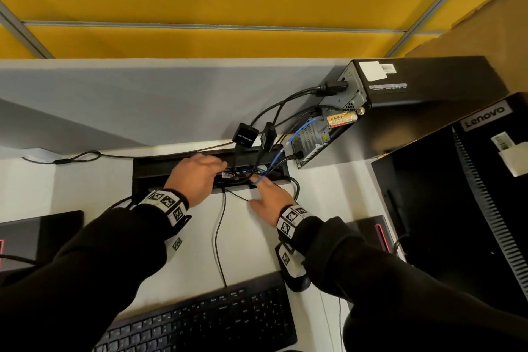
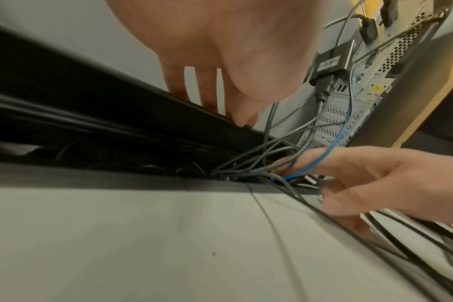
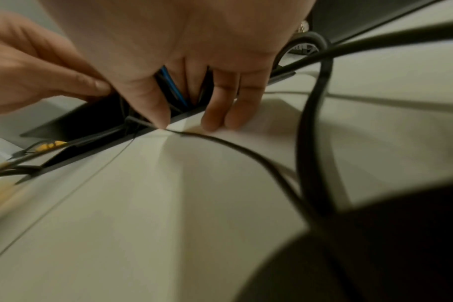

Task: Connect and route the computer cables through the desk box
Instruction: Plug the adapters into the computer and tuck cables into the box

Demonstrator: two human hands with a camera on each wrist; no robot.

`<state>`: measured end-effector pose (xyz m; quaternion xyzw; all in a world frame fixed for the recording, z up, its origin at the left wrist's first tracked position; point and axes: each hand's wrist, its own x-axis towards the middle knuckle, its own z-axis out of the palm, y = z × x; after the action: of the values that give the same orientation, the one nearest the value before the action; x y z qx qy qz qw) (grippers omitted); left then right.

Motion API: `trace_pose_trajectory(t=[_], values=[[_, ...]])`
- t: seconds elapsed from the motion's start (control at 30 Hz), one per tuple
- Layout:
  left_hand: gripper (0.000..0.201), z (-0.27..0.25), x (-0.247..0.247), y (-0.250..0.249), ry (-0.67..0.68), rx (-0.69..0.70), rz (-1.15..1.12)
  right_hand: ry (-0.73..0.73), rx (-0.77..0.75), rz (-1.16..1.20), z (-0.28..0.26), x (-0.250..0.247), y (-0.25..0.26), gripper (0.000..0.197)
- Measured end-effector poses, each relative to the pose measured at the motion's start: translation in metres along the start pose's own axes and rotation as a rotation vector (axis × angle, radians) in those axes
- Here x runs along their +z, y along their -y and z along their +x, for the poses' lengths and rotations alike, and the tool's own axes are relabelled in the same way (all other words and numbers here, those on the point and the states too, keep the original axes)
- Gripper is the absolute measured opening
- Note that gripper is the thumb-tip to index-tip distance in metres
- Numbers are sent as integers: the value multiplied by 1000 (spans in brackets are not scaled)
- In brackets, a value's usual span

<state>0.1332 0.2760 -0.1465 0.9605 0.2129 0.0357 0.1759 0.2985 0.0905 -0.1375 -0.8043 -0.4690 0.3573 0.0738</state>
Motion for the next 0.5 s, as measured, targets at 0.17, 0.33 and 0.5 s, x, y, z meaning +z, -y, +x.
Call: trace_pose_trajectory(t=[0.17,0.33,0.5], values=[[58,-12,14,-10,224,-61,36,-242,-45,37,-19,3,-10,52],[68,-10,5,-16,337,-108,47,-205,-6,-242,-10,-20,-16,61],[65,-3,-8,-13,436,-93,80,-32,-17,-479,9,-33,13,52]])
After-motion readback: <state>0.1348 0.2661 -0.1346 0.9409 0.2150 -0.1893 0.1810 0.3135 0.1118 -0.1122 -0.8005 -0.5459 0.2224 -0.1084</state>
